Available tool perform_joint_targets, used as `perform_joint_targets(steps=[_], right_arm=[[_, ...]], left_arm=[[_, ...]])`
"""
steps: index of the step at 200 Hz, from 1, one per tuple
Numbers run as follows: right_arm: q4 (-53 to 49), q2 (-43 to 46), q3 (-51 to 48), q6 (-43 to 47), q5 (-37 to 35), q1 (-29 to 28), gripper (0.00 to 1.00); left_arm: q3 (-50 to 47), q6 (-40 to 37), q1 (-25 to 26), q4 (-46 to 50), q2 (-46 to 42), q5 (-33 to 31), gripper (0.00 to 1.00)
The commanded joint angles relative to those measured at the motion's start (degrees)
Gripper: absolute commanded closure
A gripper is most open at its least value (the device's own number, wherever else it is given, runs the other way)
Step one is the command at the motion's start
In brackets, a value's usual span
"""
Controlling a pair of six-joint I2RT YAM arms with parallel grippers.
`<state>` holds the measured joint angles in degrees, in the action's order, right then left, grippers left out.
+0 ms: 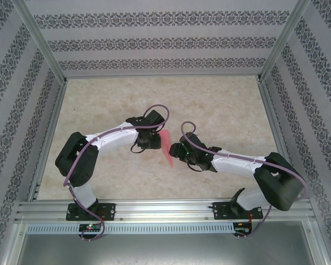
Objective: Fold a paper plane with a square sheet of paper (pick it up from the middle)
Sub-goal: Turn over a paper plane at the center of the table.
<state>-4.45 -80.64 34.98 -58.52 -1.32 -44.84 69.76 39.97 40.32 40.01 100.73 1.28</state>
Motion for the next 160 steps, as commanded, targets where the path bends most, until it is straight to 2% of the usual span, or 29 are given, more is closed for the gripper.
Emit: perform_joint_targets(steps=[1, 7, 21, 33, 63, 73, 87, 119, 144, 160], right_arm=[[1.76, 0.16, -0.16, -0.57, -0.49, 0.45, 0.39], [2.04, 0.51, -0.7, -1.14, -0.96, 0.45, 0.39], [2.87, 1.46, -2.07, -2.46, -2.2, 0.45, 0.39], [3.53, 2.42, -3.25, -3.03, -2.97, 0.53, 0.39], [3.62, 3.56, -4.06, -2.63, -3.11, 0.54, 0.38], [3.57, 3.32, -3.78, -2.0, -2.66, 0.52, 0.38], [3.93, 2.61, -3.31, -1.43, -2.07, 0.5, 0.38], [4.91, 0.72, -1.37, 1.62, -0.7, 0.46, 0.39], [7.7, -0.41, -0.59, 4.48, -0.38, 0.45, 0.39], [7.67, -1.95, 1.02, 6.5, 1.33, 0.69, 0.39]], left_arm=[[0.41, 1.37, -1.0, -4.66, -3.25, 2.2, 0.42], [0.76, 1.6, -1.18, -4.86, -3.21, 2.4, 0.33], [1.64, 1.87, -1.55, -5.62, -2.38, 4.13, 0.31], [2.79, 2.44, -1.79, -5.66, -0.92, 5.53, 0.23], [4.41, 3.23, -2.0, -5.55, 2.71, 7.22, 0.24], [5.11, 3.46, -1.99, -4.36, 3.99, 7.03, 0.28], [5.13, 3.89, -2.16, -3.67, 4.81, 6.92, 0.41], [1.35, 4.29, -2.47, -4.51, 1.63, 5.41, 0.63], [-2.0, 4.15, -3.33, -5.72, -1.02, 5.2, 0.87], [-3.45, 3.72, -3.92, -6.35, -1.26, 6.13, 0.91]])
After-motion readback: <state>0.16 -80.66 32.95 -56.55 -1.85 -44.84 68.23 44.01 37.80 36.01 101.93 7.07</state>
